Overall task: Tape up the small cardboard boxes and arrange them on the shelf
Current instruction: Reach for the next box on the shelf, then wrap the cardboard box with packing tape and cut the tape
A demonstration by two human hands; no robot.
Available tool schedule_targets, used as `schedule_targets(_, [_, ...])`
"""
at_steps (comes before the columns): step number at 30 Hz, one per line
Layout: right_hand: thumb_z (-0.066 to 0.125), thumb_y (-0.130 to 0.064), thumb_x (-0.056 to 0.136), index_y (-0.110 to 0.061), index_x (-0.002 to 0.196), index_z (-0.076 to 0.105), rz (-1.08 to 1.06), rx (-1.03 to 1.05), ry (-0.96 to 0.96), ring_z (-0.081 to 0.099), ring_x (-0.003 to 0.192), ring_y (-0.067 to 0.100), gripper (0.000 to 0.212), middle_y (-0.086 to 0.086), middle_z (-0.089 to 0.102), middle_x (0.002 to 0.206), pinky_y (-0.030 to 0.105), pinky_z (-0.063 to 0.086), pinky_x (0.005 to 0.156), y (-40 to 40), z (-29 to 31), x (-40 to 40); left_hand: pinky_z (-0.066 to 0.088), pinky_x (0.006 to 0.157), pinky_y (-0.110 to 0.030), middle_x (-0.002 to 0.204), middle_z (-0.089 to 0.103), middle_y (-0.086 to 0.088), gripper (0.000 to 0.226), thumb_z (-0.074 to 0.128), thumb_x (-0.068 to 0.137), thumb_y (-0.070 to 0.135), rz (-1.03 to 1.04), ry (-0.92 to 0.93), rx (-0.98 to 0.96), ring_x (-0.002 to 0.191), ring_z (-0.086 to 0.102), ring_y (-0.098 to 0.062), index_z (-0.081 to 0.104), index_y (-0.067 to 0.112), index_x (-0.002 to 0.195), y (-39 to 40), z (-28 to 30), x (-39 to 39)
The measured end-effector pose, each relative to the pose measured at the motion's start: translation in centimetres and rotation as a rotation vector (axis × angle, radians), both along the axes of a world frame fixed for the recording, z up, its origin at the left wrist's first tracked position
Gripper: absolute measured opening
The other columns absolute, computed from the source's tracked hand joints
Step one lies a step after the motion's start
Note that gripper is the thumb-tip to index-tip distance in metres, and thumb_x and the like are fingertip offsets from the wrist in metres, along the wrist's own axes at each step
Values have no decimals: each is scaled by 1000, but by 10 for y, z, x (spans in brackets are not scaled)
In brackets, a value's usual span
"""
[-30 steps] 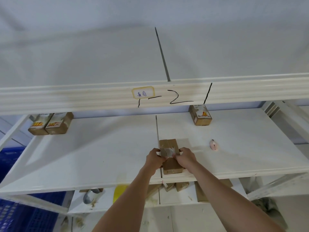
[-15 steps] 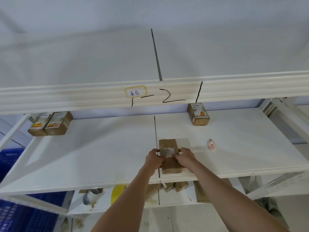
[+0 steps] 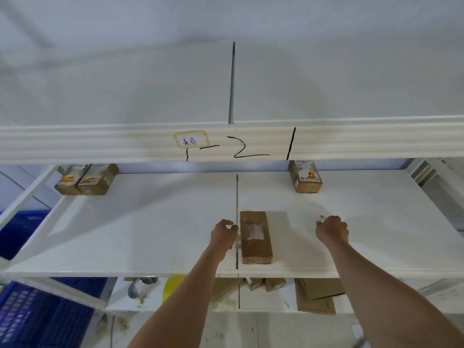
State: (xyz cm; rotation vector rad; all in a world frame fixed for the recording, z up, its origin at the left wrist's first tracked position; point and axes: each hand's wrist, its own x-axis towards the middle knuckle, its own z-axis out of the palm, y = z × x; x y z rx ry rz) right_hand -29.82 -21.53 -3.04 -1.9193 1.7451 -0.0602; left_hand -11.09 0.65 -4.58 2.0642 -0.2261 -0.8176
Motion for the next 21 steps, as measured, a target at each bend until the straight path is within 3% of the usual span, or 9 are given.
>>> schedule_targets(5, [54,-29,104,4,135,53,48,40,-12,53,124,42,45,26,56,134,47,48,103,-14,-6,5,59,75,-31,106,66,-2,29,54,102,19,74,-8,-11,81,65,-17,60,19,131,8,2,2])
schedule_targets(9, [57,-24,102,5,126,59,-2,29,12,58,116,42,38,26,60,126,48,52,98,-13,-7,13,60,86,-38,118,67,-10,28,54,102,18,129,2,-7,94,68,-26,61,18,129,18,6,5])
schedule_targets(14, [60,0,94,9,115,64,-81,48,-21,63,106,42,24,27,65,113,45,57,89,-17,-11,14,60,88,-41,115,69,-11,27,53,102,17,146,19,-33,95,70,-28,61,18,128,26,8,8])
schedule_targets(18, [63,0,91,8,118,63,-119,79,-84,65,106,41,28,25,67,114,38,54,80,-7,-11,18,60,85,-38,116,68,-10,27,52,102,18,131,34,-29,86,66,-23,61,19,127,30,6,12])
schedule_targets(21, [68,-1,89,9,125,58,-151,91,-164,65,110,41,39,26,65,121,41,57,83,4,-14,24,60,84,-37,115,68,-9,26,52,103,18,99,42,-31,87,65,-23,61,19,127,31,7,13])
